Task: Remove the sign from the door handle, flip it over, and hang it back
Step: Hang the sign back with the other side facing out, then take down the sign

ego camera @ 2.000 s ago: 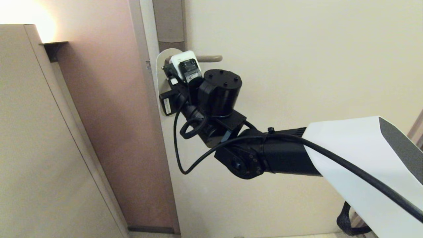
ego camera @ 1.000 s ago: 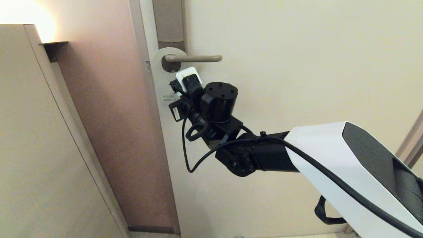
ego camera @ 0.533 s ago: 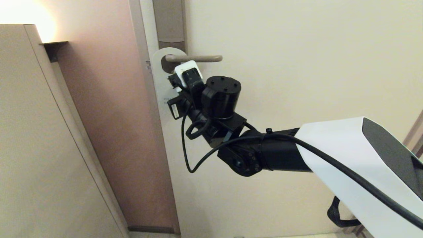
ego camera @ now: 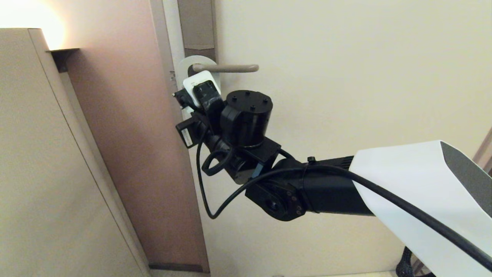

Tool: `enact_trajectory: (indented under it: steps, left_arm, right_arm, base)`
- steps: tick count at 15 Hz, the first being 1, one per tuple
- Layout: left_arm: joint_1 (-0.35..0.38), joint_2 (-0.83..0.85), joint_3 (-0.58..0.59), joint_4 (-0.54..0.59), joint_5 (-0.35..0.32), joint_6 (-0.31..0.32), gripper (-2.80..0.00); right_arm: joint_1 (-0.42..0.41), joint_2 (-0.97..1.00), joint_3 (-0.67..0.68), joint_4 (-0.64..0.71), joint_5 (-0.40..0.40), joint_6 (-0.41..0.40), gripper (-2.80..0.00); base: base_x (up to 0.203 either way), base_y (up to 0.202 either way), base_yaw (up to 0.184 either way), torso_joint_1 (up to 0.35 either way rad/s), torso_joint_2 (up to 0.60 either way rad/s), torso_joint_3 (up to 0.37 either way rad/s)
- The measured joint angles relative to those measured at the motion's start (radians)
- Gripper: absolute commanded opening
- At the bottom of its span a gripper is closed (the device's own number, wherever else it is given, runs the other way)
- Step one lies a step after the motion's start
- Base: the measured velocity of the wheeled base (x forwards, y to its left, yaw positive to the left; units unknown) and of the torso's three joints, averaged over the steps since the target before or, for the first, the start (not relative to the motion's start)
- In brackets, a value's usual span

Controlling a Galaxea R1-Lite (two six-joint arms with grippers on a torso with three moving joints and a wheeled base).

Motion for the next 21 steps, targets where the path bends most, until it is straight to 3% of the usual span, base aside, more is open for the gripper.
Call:
enact_trajectory:
  steps: [4,10,16,21]
  left_arm:
    - [0.000,0.000,0.000,0.000,0.000,-0.001,-2.80]
    - [0.000,0.000,0.000,0.000,0.000,0.000,-2.80]
    - [0.000,0.000,0.000,0.000,0.000,0.000,-2.80]
    - [0.000,0.000,0.000,0.000,0.000,0.000,-2.80]
  right_arm:
    - [0.004,0.047,-0.080,-0.002,-0.003,-0.011,-2.80]
    - [0.003,0.069,-0.080,-0.007,-0.005,-0.011,-2.80]
    - [-0.011,-0.097,0.152,0.000,-0.006,-0.012,-2.80]
    - [-0.115,-0.328,0.348,0.142,-0.055,-0.019,-2.80]
  base:
    - [0.000,0.000,0.000,0.000,0.00,0.000]
    - [0.000,0.000,0.000,0.000,0.00,0.000]
    - [0.000,0.000,0.000,0.000,0.00,0.000]
    - [0.000,0.000,0.000,0.000,0.00,0.000]
